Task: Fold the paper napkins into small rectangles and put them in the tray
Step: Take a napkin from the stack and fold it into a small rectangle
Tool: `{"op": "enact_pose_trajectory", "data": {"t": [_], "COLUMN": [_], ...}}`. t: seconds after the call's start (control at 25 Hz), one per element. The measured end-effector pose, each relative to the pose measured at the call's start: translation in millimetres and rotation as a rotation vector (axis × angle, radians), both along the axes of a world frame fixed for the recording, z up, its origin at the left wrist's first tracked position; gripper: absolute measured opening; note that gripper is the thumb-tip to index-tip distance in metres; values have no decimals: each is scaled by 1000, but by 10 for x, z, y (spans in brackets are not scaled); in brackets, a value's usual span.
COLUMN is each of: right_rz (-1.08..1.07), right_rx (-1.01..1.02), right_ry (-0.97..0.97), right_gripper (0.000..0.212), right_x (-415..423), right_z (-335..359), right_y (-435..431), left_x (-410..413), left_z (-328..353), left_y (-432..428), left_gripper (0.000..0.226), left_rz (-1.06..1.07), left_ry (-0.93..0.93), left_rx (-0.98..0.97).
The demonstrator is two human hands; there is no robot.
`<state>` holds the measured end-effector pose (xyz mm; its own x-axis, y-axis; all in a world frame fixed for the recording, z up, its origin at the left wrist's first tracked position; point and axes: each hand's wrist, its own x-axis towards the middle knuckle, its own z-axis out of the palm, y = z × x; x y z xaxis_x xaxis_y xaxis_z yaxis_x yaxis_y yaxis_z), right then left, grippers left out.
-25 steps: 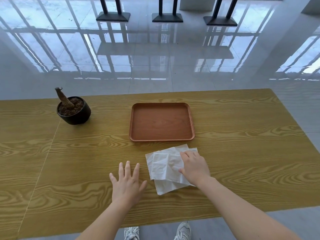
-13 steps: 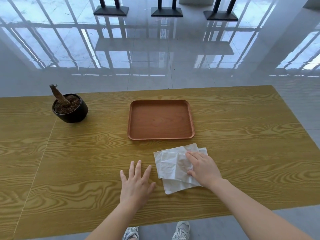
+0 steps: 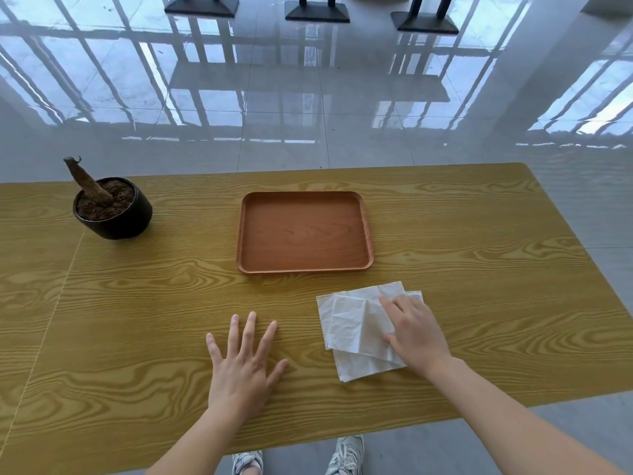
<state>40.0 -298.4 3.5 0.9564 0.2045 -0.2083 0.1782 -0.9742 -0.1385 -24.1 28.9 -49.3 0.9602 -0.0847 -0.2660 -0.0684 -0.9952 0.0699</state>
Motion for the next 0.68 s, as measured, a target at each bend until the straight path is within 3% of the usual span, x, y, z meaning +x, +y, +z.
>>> {"op": "enact_pose_trajectory", "data": {"t": [0.08, 0.2, 0.28, 0.32, 0.52, 0.68], "right_rz": [-41, -188, -235, -240, -53, 216], "right_rx": [30, 201, 285, 303, 286, 142], "right_ry": [0, 51, 66, 52, -192, -397], "right_gripper": [61, 8, 35, 36, 31, 15], "right_x": [5, 36, 83, 119, 274, 287], "right_z": [64, 276, 393, 466, 811, 747], "right_y": [13, 95, 160, 205, 775, 1456], "left_x": [-6, -28, -29, -23, -27, -164], "left_z": [-26, -57, -68, -69, -31, 114], "left_y": [4, 20, 15, 17, 130, 373], "left_gripper": [75, 74, 74, 74, 70, 47], "left_rz": [-9, -9, -11, -8, 31, 200], "left_ry": [-5, -13, -9, -5, -40, -114], "left_rx": [13, 6, -8, -22, -173, -292]}}
